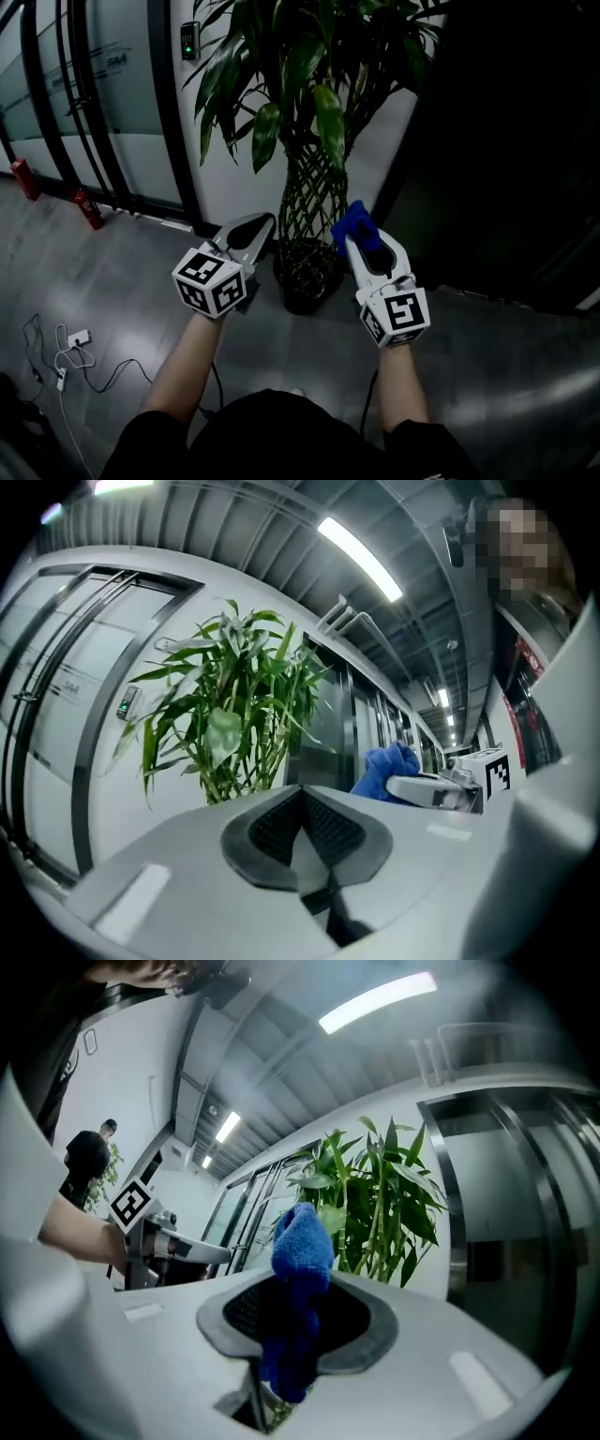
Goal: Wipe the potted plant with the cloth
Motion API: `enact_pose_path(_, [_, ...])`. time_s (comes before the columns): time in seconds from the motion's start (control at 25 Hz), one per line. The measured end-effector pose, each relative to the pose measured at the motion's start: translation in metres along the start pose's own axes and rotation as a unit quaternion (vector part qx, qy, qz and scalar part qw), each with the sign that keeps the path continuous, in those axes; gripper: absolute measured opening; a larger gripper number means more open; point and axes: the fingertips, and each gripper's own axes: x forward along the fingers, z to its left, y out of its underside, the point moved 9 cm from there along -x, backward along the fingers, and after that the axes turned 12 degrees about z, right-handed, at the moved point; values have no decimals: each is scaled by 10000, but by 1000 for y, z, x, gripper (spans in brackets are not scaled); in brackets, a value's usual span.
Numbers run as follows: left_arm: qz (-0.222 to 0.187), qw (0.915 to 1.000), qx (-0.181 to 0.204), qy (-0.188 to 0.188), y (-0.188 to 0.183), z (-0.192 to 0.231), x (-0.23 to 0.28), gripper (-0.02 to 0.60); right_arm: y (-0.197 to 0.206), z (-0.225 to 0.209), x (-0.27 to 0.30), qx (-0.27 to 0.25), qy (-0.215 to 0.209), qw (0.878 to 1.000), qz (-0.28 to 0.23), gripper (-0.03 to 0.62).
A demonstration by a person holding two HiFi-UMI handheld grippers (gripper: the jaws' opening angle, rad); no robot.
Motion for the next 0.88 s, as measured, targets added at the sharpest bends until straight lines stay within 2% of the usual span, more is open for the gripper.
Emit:
enact_pose_path(0.2, [-5, 9996, -161, -210, 25, 1, -82, 6, 1, 51, -37, 825, -89, 9965, -95, 112])
enact_pose_path(0.28, [-31, 9990, -312, -304, 39, -1, -109, 6, 2, 71, -55, 1352, -314, 9903, -115, 112])
enact_pose_path(0.4, [-93, 9980, -585, -220, 66, -17, -149, 6, 3, 98, -93, 2074, -524, 9764, -310, 112])
enact_pose_path(0.56, [46, 9967, -761, -290, 90, -25, -184, 6, 15, 126, -113, 2202, -480, 9738, -285, 112])
enact_pose_path(0.88, [-42, 9946, -793, -665, 86, -44, -216, 6, 30, 132, -139, 2195, -692, 9726, -331, 112])
